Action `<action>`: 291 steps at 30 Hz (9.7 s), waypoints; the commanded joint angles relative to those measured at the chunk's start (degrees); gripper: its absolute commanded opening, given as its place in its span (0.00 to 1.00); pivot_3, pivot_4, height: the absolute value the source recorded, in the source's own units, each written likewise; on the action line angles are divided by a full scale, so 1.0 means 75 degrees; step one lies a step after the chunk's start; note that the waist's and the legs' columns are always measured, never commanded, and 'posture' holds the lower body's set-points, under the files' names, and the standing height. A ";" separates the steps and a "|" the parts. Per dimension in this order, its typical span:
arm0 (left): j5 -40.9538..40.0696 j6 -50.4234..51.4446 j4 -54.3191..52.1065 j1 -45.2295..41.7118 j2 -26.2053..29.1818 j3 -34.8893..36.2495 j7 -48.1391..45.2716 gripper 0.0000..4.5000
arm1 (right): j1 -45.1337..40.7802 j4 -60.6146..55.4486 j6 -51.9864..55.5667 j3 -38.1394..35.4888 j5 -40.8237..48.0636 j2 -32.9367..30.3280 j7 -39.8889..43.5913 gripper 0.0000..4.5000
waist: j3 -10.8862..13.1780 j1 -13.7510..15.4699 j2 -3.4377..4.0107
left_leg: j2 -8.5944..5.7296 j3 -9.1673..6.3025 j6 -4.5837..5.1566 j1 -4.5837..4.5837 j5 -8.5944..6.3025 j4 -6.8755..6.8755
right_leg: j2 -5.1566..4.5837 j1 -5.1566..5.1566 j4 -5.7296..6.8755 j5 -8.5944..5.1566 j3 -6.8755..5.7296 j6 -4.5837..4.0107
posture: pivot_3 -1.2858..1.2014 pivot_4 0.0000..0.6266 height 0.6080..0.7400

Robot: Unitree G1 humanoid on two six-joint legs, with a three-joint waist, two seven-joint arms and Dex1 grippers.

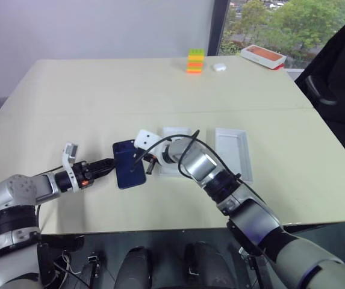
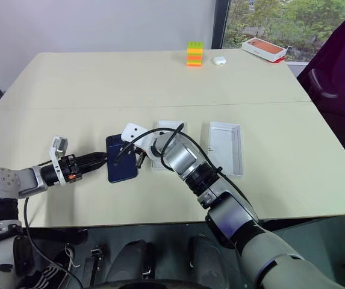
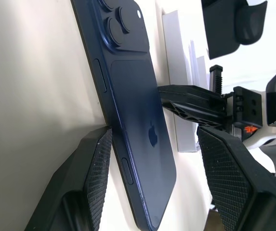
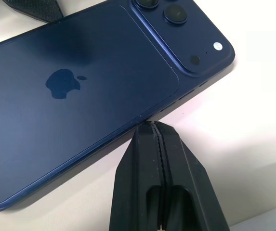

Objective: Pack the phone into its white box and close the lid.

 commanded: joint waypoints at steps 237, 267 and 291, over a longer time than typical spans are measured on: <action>-0.7351 0.0625 -0.2517 -0.0589 -0.2201 -0.0947 0.9193 0.87 | 0.2615 -0.4039 -0.0683 -0.2320 0.3363 -0.4644 0.2356 0.74 | 0.0041 0.0183 -0.0082 | -0.0039 -0.0082 -0.0045 -0.0100 0.0028 -0.0004 | 0.0010 -0.0047 -0.0028 -0.0004 -0.0054 0.0011 | 0.52 0.24 1.00; -0.0067 -0.7017 -0.3354 0.1117 0.1119 -0.2283 -0.1268 0.87 | 0.2444 -0.3412 -0.1293 -0.3421 0.4121 -0.4637 0.2563 0.74 | 0.0049 0.0186 -0.0062 | -0.0030 -0.0017 -0.0027 -0.0130 0.0018 -0.0015 | 0.0018 -0.0087 -0.0043 -0.0006 -0.0054 0.0008 | 0.52 0.24 1.00; 0.0760 -0.6559 -0.2942 0.1400 0.0223 -0.2579 -0.0907 0.01 | 0.3456 -0.3301 -0.2801 -0.2734 0.2965 -0.4845 0.2427 0.00 | 0.0050 0.0183 -0.0060 | 0.0001 0.0015 -0.0016 -0.0118 0.0012 -0.0010 | 0.0044 -0.0092 -0.0037 -0.0001 -0.0030 0.0004 | 0.52 0.24 1.00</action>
